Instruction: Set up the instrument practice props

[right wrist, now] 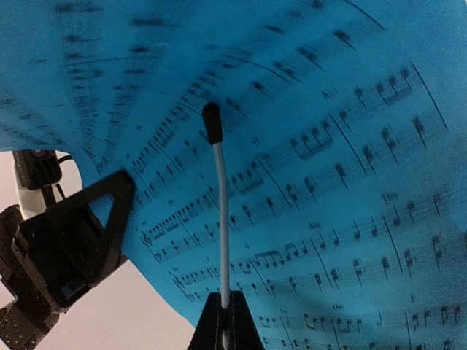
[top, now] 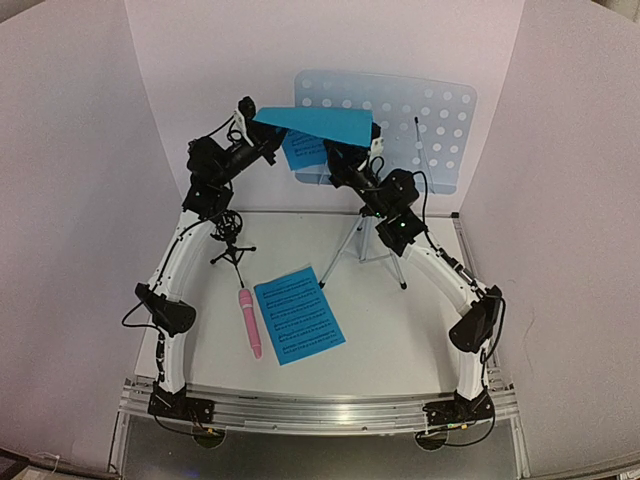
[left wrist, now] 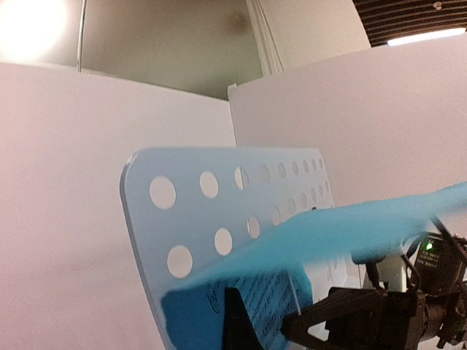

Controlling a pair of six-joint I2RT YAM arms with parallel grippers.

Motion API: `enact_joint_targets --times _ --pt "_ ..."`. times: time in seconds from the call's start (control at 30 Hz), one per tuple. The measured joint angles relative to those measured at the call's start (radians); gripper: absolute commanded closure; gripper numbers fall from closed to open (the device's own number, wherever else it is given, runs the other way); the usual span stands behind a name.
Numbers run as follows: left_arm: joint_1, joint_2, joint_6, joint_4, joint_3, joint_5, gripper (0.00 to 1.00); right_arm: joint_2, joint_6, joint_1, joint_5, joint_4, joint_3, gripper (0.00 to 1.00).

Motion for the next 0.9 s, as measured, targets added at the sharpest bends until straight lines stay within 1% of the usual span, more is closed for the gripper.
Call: enact_joint_targets --times 0.2,0.4,0.53,0.67,0.9 --pt "0.0 0.0 0.042 -0.122 -0.002 0.001 1.0 -0.003 0.0 0.0 -0.003 0.0 -0.006 1.0" --pt "0.0 0.0 0.073 -0.155 0.0 0.014 1.0 -0.004 0.0 0.0 -0.004 0.0 -0.007 1.0" --pt "0.0 0.001 0.092 -0.135 0.001 0.036 1.0 -0.01 0.0 0.0 -0.003 0.001 -0.017 1.0" --pt "0.0 0.011 0.111 -0.081 0.01 0.046 0.99 -0.019 0.001 0.0 0.0 0.0 -0.025 1.0" --pt "0.0 0.013 0.146 -0.018 0.01 0.066 1.0 -0.027 0.001 0.006 0.023 0.001 -0.039 1.0"
